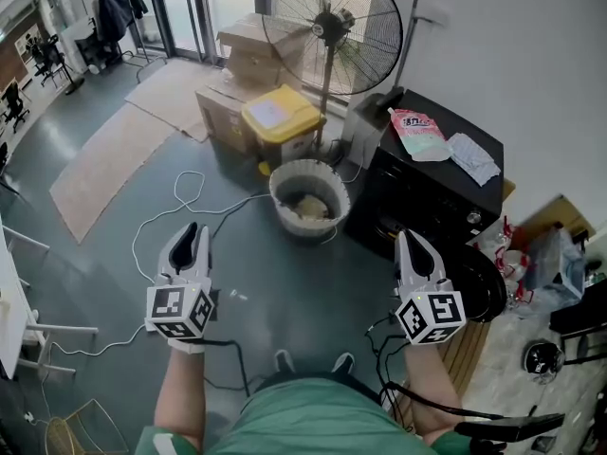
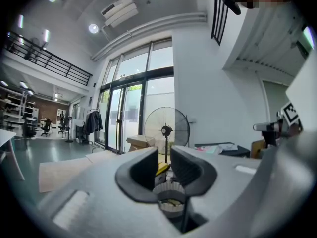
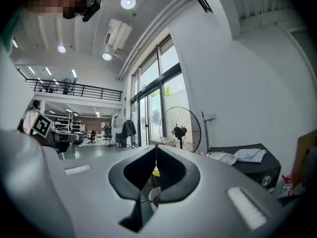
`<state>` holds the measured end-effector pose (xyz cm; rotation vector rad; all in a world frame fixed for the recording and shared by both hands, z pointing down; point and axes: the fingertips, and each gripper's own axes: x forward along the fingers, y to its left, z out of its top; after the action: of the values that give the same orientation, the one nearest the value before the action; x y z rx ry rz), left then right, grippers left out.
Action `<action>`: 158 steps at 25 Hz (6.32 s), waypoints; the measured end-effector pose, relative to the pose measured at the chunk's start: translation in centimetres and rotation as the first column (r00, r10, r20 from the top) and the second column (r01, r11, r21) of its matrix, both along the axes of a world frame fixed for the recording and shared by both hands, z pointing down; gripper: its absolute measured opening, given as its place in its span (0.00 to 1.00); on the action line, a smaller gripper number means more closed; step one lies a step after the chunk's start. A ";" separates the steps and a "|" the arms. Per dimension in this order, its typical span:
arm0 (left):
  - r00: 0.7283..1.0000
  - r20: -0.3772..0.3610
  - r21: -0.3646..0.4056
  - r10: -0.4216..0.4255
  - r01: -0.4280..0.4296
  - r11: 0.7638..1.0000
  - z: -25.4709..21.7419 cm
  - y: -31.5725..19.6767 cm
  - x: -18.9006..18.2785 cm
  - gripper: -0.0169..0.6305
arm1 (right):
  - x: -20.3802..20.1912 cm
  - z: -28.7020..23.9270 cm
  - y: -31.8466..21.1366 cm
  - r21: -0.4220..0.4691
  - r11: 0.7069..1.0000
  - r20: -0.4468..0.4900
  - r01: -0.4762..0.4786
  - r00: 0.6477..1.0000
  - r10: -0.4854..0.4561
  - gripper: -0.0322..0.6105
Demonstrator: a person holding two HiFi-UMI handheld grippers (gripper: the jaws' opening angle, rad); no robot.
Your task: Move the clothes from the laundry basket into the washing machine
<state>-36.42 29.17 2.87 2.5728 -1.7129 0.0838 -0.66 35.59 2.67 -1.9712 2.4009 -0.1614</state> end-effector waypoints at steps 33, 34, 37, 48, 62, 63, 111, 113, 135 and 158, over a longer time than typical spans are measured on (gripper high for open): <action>0.998 0.049 -0.055 -0.043 0.046 0.997 2.5 -15.1 3.7 0.14 | 2.3 4.4 -18.1 -0.047 0.992 0.067 0.113 0.992 -0.110 0.13; 0.998 0.051 -0.060 -0.048 0.051 0.997 2.6 -15.6 4.2 0.14 | 2.7 4.6 -18.9 -0.051 0.991 0.067 0.121 0.991 -0.117 0.13; 0.996 0.057 -0.068 -0.068 0.072 0.995 3.0 -16.8 5.5 0.14 | 3.8 5.1 -21.1 -0.055 0.988 0.079 0.145 0.987 -0.140 0.13; 0.991 0.073 -0.072 -0.108 0.113 0.991 2.6 -19.1 8.7 0.14 | 6.9 5.1 -25.8 -0.048 0.983 0.093 0.175 0.981 -0.170 0.13; 0.995 0.048 -0.060 -0.088 0.091 0.994 2.6 -24.4 7.6 0.14 | 5.7 4.9 -29.8 -0.049 0.987 0.062 0.155 0.986 -0.152 0.13; 0.996 0.042 -0.059 -0.081 0.083 0.995 2.7 -25.2 7.4 0.14 | 5.5 4.8 -30.3 -0.049 0.988 0.055 0.148 0.988 -0.145 0.13; 0.997 0.071 -0.308 0.028 -0.005 0.951 23.8 -55.4 2.1 0.24 | -2.0 30.4 -61.4 -0.389 0.905 -0.140 0.173 0.960 -0.244 0.15; 0.997 0.078 -0.331 0.019 0.008 0.944 25.6 -55.4 2.4 0.25 | -1.8 32.7 -61.6 -0.414 0.890 -0.133 0.193 0.954 -0.268 0.17; 0.996 0.093 -0.384 -0.008 0.043 0.922 44.1 -58.9 2.8 0.26 | -3.9 64.7 -63.1 -0.702 0.621 -0.060 0.349 0.840 -0.540 0.41; 0.992 0.127 -0.428 -0.020 0.073 0.901 68.8 -58.4 0.9 0.26 | -6.5 104.4 -63.8 -0.942 0.188 0.000 0.278 0.559 -0.829 0.81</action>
<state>-35.48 -29.22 71.64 2.2343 -1.5698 0.5621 -7.11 -28.18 107.09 -0.9319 3.9574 -1.3463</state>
